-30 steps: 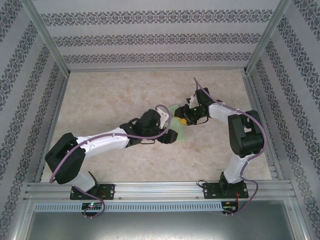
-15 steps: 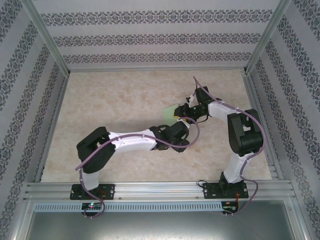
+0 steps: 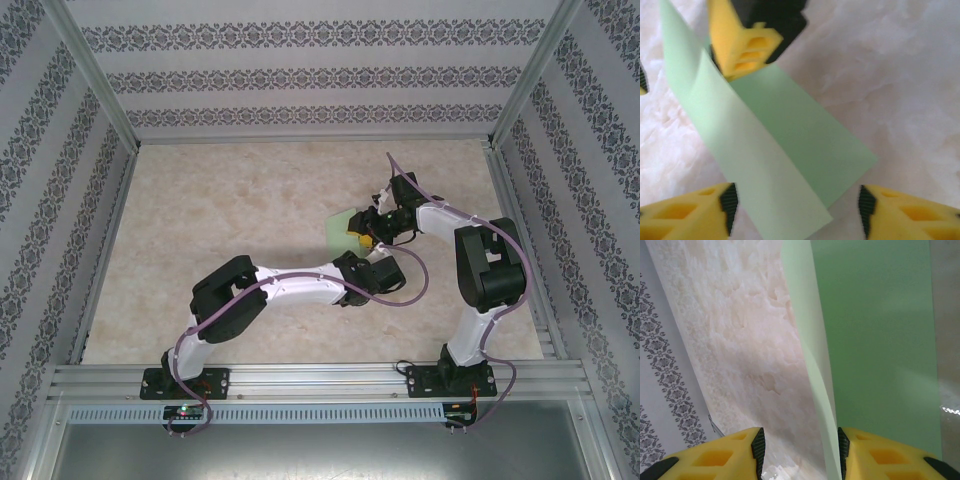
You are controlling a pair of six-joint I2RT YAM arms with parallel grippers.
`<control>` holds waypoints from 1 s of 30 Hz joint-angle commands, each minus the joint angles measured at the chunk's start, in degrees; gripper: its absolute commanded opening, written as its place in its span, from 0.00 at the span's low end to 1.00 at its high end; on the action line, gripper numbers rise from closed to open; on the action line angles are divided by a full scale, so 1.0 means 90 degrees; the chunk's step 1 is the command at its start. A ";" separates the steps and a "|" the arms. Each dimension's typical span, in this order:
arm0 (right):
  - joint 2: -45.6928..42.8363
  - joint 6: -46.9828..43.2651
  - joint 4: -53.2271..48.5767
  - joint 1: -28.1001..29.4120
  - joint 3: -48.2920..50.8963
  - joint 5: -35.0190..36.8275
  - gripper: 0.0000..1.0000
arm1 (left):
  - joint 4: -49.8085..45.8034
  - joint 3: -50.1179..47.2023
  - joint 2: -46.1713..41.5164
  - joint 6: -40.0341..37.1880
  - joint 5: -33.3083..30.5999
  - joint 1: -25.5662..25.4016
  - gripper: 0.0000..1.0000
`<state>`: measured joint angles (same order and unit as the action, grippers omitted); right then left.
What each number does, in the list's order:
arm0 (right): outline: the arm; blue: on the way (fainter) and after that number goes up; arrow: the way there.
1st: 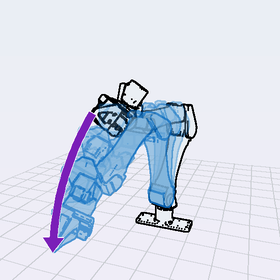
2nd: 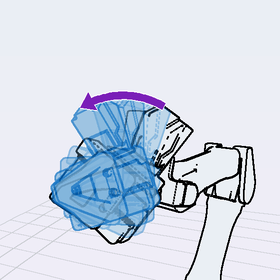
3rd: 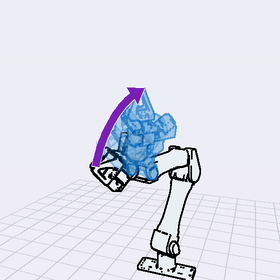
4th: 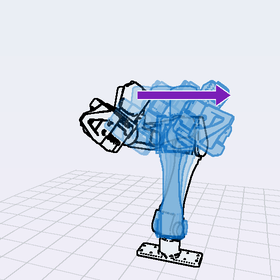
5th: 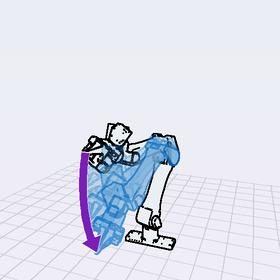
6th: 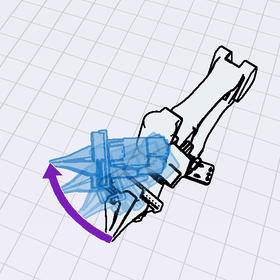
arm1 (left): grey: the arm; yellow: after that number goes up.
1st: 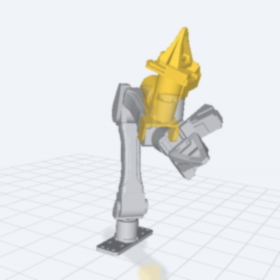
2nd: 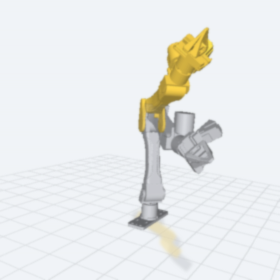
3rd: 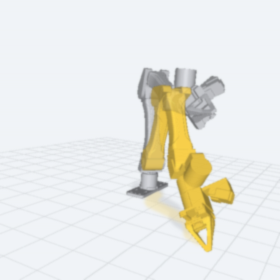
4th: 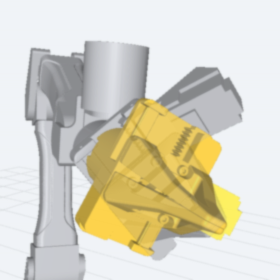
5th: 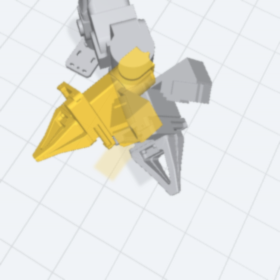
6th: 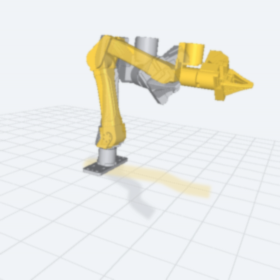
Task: Fold a paper plane with a square sheet of paper (fold left side to right side)
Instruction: Fold the triangle a second time at the center of the table.
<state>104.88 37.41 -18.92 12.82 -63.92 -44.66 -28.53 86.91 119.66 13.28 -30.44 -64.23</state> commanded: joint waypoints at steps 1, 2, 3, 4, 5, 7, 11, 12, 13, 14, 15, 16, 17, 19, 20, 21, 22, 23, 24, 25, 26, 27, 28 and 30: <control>0.0124 -0.0006 -0.0120 -0.0089 -0.0134 -0.0112 0.45 | -0.0438 0.0194 0.0096 -0.0081 -0.0439 -0.0066 0.49; 0.0111 -0.0016 -0.0132 -0.0091 -0.0145 -0.0115 0.45 | -0.0424 0.0184 0.0093 -0.0092 -0.0433 -0.0069 0.43; 0.0114 -0.0025 -0.0144 -0.0091 -0.0149 -0.0106 0.45 | -0.0405 0.0168 0.0084 -0.0098 -0.0401 -0.0068 0.39; 0.0114 -0.0040 -0.0171 -0.0087 -0.0157 -0.0089 0.45 | -0.0377 0.0160 0.0074 -0.0117 -0.0360 -0.0071 0.35; 0.0113 -0.0054 -0.0192 -0.0086 -0.0166 -0.0072 0.45 | -0.0353 0.0158 0.0067 -0.0126 -0.0319 -0.0071 0.32; 0.0111 -0.0086 -0.0234 -0.0087 -0.0183 -0.0042 0.45 | -0.0307 0.0137 0.0062 -0.0137 -0.0249 -0.0068 0.23; 0.0104 -0.0131 -0.0266 -0.0096 -0.0183 -0.0001 0.45 | -0.0259 0.0089 0.0008 -0.0165 -0.0243 -0.0069 0.16; 0.0097 -0.0131 -0.0256 -0.0096 -0.0188 -0.0003 0.45 | -0.0239 0.0070 -0.0003 -0.0163 -0.0212 -0.0071 0.14; 0.0086 -0.0133 -0.0238 -0.0104 -0.0183 -0.0008 0.45 | -0.0202 0.0051 -0.0023 -0.0161 -0.0177 -0.0071 0.13; 0.0069 -0.0127 -0.0202 -0.0107 -0.0183 -0.0003 0.45 | -0.0173 0.0033 -0.0043 -0.0155 -0.0146 -0.0070 0.11; 0.0057 -0.0120 -0.0184 -0.0118 -0.0183 -0.0008 0.45 | -0.0144 0.0012 -0.0067 -0.0149 -0.0105 -0.0071 0.10; 0.0015 -0.0106 -0.0127 -0.0130 -0.0183 0.0001 0.45 | -0.0122 -0.0001 -0.0095 -0.0147 -0.0076 -0.0071 0.09; -0.0053 -0.0090 -0.0053 -0.0142 -0.0180 -0.0007 0.45 | -0.0097 -0.0026 -0.0125 -0.0138 -0.0019 -0.0068 0.08; -0.0256 -0.0077 0.0082 -0.0201 -0.0157 0.0059 0.45 | -0.0046 -0.0071 -0.0210 -0.0104 0.0120 -0.0027 0.07; -0.0403 -0.0083 0.0150 -0.0253 -0.0140 0.0110 0.46 | 0.0008 -0.0119 -0.0266 -0.0079 0.0233 -0.0008 0.07; -0.0543 -0.0088 0.0208 -0.0302 -0.0109 0.0159 0.47 | 0.0066 -0.0170 -0.0329 -0.0059 0.0371 0.0032 0.06; -0.0711 -0.0094 0.0267 -0.0369 -0.0064 0.0226 0.47 | 0.0142 -0.0234 -0.0392 -0.0008 0.0552 0.0086 0.06; -0.0885 -0.0094 0.0319 -0.0448 -0.0012 0.0285 0.49 | 0.0224 -0.0312 -0.0489 0.0051 0.0756 0.0163 0.06; -0.1036 -0.0117 0.0358 -0.0523 0.0051 0.0339 0.50 | 0.0309 -0.0393 -0.0565 0.0116 0.0972 0.0212 0.06; -0.1230 -0.0129 0.0393 -0.0599 0.0143 0.0397 0.51 | 0.0435 -0.0494 -0.0665 0.0170 0.1229 0.0295 0.06; -0.1420 -0.0170 0.0408 -0.0679 0.0241 0.0462 0.53 | 0.0582 -0.0604 -0.0773 0.0237 0.1478 0.0377 0.06; -0.1564 -0.0218 0.0398 -0.0741 0.0330 0.0513 0.53 | 0.0699 -0.0701 -0.0862 0.0300 0.1709 0.0468 0.06; -0.1721 -0.0287 0.0369 -0.0796 0.0417 0.0564 0.54 | 0.0827 -0.0809 -0.0961 0.0374 0.2044 0.0578 0.06; -0.1973 -0.0426 0.0259 -0.0869 0.0656 0.0653 0.54 | 0.1138 -0.1049 -0.1146 0.0541 0.2643 0.0813 0.07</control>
<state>89.62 36.07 -16.05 5.72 -60.99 -41.12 -23.88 79.53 113.16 14.63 -15.99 -59.99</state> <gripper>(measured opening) 0.538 0.066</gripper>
